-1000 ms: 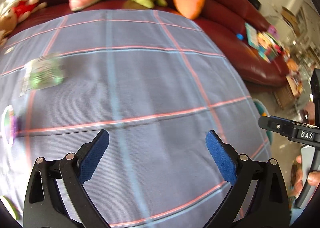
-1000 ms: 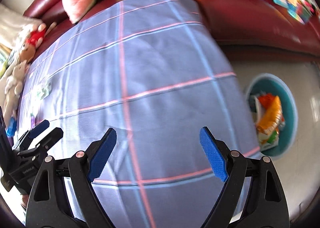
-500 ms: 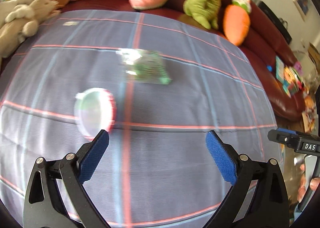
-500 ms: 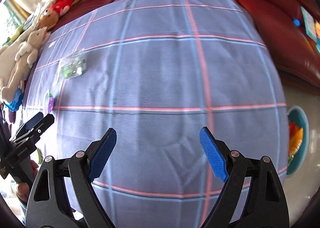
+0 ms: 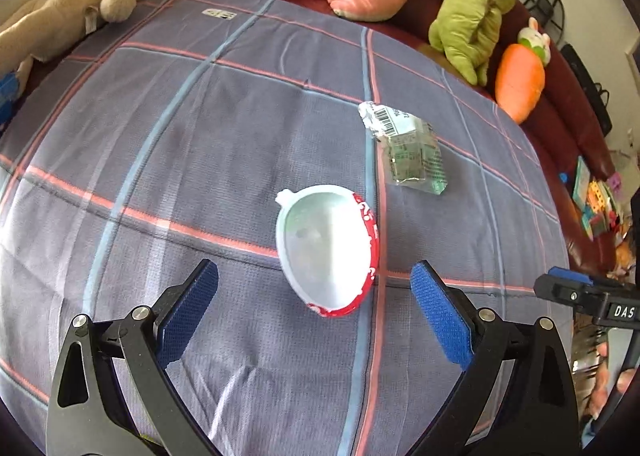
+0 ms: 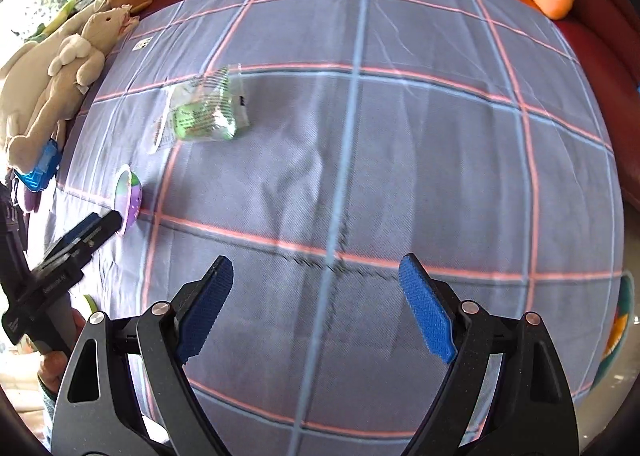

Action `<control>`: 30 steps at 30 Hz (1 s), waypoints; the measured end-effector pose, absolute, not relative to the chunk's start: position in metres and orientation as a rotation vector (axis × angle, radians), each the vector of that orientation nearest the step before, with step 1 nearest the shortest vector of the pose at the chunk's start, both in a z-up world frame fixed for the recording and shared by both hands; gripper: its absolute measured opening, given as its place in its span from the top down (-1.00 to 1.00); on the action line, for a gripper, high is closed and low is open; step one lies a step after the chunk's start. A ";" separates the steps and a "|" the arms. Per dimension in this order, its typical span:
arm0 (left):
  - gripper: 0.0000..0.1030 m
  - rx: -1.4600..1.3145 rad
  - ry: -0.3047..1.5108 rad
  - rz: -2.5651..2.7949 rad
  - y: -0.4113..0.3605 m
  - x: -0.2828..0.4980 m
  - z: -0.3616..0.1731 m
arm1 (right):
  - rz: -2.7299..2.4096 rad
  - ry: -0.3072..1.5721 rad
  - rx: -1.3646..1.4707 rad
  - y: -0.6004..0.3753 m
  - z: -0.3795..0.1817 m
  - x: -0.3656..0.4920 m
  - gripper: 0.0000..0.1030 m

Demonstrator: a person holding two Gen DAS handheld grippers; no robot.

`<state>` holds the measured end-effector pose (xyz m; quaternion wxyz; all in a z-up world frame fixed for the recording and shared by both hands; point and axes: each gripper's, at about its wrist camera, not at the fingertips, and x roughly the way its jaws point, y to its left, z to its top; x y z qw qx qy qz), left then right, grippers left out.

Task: Collect trash
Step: 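Grasp the clear green-printed packet with the right tool while the left tool grasps the white-red capsule half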

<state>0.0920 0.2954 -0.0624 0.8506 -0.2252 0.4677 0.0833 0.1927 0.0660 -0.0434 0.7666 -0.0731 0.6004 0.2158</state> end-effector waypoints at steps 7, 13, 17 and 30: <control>-0.04 -0.414 1.002 0.162 0.288 0.106 -0.072 | 0.508 1.310 -0.151 0.090 -0.043 0.214 -0.58; -0.04 -0.448 0.980 0.190 0.310 0.104 -0.069 | 0.554 1.323 -0.156 0.123 -0.042 0.237 -0.58; -0.04 -0.477 0.958 0.218 0.328 0.100 -0.063 | 0.605 1.336 -0.145 0.159 -0.043 0.255 -0.58; -0.05 -0.486 0.945 0.264 0.359 0.103 -0.052 | 0.626 1.390 -0.188 0.226 -0.077 0.284 -0.58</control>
